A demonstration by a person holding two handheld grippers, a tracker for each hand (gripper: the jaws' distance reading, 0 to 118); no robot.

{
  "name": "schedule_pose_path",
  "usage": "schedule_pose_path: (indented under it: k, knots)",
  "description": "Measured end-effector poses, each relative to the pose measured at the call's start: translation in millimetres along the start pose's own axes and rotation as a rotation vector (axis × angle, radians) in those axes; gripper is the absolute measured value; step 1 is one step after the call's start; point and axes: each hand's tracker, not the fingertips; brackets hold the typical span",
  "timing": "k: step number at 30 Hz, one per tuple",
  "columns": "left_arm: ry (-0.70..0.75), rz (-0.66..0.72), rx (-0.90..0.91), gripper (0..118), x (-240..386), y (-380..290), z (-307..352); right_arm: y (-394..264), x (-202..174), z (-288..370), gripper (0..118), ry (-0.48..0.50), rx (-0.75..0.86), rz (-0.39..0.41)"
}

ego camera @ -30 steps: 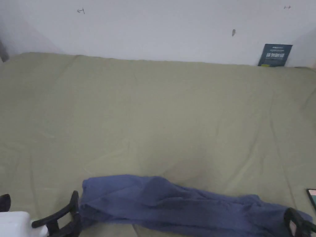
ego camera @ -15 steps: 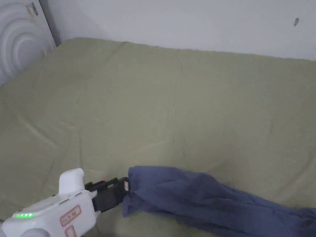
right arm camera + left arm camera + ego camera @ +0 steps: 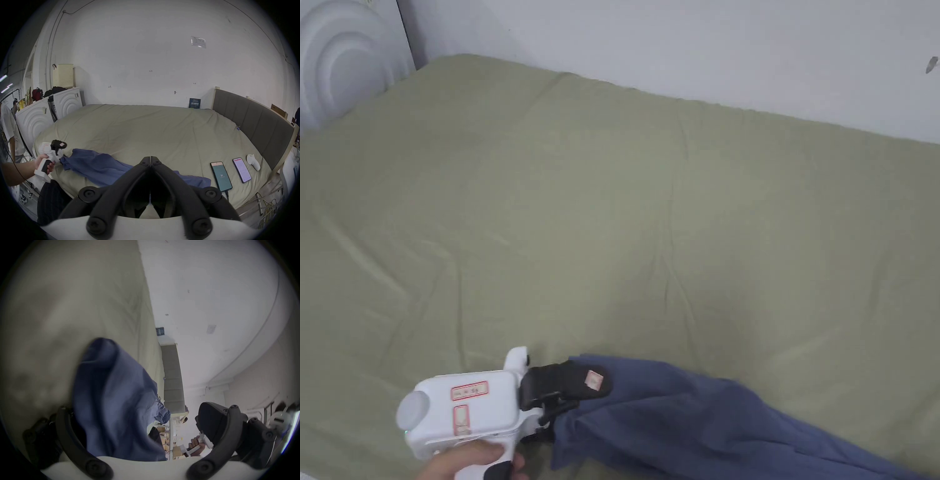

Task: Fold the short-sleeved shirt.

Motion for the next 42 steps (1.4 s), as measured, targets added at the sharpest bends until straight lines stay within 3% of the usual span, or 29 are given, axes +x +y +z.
schedule_pose_path:
  k: [4, 5, 6, 7, 8, 9, 11, 14, 16, 19, 26, 32, 37, 42]
  knots:
    - [0.065, -0.094, -0.053, 118, 7, 4, -20, 5, -8, -3, 0, 0.023, -0.007, 0.030]
    - [0.132, -0.096, -0.038, 93, 8, 4, -16, 7, -10, -2, 0, 0.025, -0.004, 0.031]
    - [0.272, -0.063, -0.001, 29, 6, 5, -11, 7, -10, 0, 0, 0.029, -0.001, 0.030]
    - [0.439, -0.039, -0.010, 8, 1, -1, -8, 9, -10, 1, 0, 0.033, 0.001, 0.028]
    - [0.271, 0.003, 0.005, 8, -7, -4, -8, 9, -10, 1, 0, 0.033, 0.001, 0.028]
    - [0.196, -0.039, 0.033, 8, 3, 1, -10, 9, -10, 1, 0, 0.034, 0.001, 0.029]
    - [0.343, -0.055, 0.040, 8, 16, -4, -6, 11, -11, 2, 0, 0.029, -0.002, 0.037]
    - [0.447, -0.220, 0.076, 8, 50, -1, -1, 13, -9, 7, 0, 0.030, 0.001, 0.029]
    - [0.457, -0.260, 0.107, 8, 70, -1, 10, 12, -6, 10, 0, 0.024, 0.012, 0.033]
    - [0.581, -0.332, 0.137, 8, 97, 3, 38, 12, -4, 16, 0, 0.024, 0.027, 0.032]
    - [0.971, -0.459, 0.218, 8, 139, 14, 91, 6, 3, 27, 0, 0.035, 0.056, 0.031]
    - [1.016, -0.789, 0.117, 8, 214, -50, -14, -6, 13, 32, 0, 0.053, 0.075, -0.004]
    - [0.966, -0.818, 0.034, 8, 186, -102, -120, -19, 21, 47, 0, 0.054, 0.096, -0.031]
    - [1.035, -0.828, 0.008, 10, 142, -107, -145, -23, 32, 61, 0, 0.039, 0.114, -0.070]
